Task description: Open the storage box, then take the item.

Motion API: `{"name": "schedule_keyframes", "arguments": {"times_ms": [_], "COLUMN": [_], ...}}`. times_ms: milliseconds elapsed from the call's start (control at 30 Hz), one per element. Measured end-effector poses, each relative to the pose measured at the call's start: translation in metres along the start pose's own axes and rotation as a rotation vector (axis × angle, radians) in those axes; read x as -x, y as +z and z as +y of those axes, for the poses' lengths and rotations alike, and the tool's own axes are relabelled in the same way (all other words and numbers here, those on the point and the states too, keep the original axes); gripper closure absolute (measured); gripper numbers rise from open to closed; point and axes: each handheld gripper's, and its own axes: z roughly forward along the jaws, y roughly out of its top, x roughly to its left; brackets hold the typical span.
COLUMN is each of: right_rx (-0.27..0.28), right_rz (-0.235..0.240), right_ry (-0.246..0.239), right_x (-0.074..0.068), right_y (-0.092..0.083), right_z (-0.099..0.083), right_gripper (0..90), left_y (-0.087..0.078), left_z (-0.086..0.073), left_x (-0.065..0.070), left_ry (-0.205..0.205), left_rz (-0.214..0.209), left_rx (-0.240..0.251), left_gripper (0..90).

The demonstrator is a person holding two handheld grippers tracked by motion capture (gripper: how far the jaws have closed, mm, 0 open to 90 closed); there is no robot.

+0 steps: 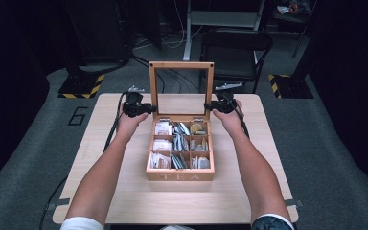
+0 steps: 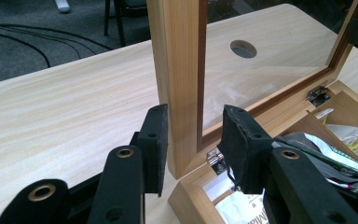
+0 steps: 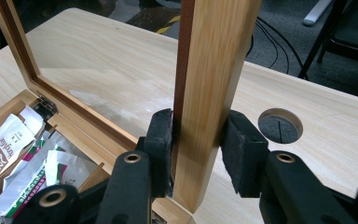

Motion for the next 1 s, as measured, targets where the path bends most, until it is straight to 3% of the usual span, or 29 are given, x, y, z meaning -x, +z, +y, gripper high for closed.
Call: {"name": "schedule_keyframes", "arguments": {"times_ms": [33, 267, 333, 567, 767, 867, 1000], "right_rx": [-0.004, -0.013, -0.021, -0.014, -0.005, -0.012, -0.019], "right_rz": [-0.003, -0.032, -0.041, -0.080, -0.076, -0.083, -0.057], "right_ry": [0.000, -0.021, -0.043, -0.035, -0.012, -0.037, -0.047], "right_x": [-0.001, -0.004, -0.005, -0.010, -0.014, -0.014, -0.015], "right_y": [0.000, 0.000, 0.000, -0.014, -0.034, -0.040, -0.050], "right_z": [0.000, 0.001, 0.001, 0.000, -0.005, -0.009, -0.015], "right_gripper": [64.0, 62.6, 58.1, 47.0, 43.3, 43.2, 45.9], "left_y": [-0.001, -0.004, -0.004, -0.011, -0.017, -0.020, -0.026], "left_z": [-0.001, -0.007, -0.006, -0.004, -0.003, -0.001, 0.001], "left_x": [0.000, -0.006, -0.006, -0.003, 0.000, 0.005, 0.011], "left_ry": [-0.016, -0.024, -0.023, -0.019, 0.002, 0.003, 0.023], "left_rz": [0.001, 0.016, 0.013, 0.004, -0.012, -0.011, -0.021], "left_rx": [0.008, -0.021, -0.022, -0.020, -0.026, -0.024, -0.017], "left_gripper": [60.6, 58.4, 57.9, 55.6, 52.1, 51.5, 50.5]}}
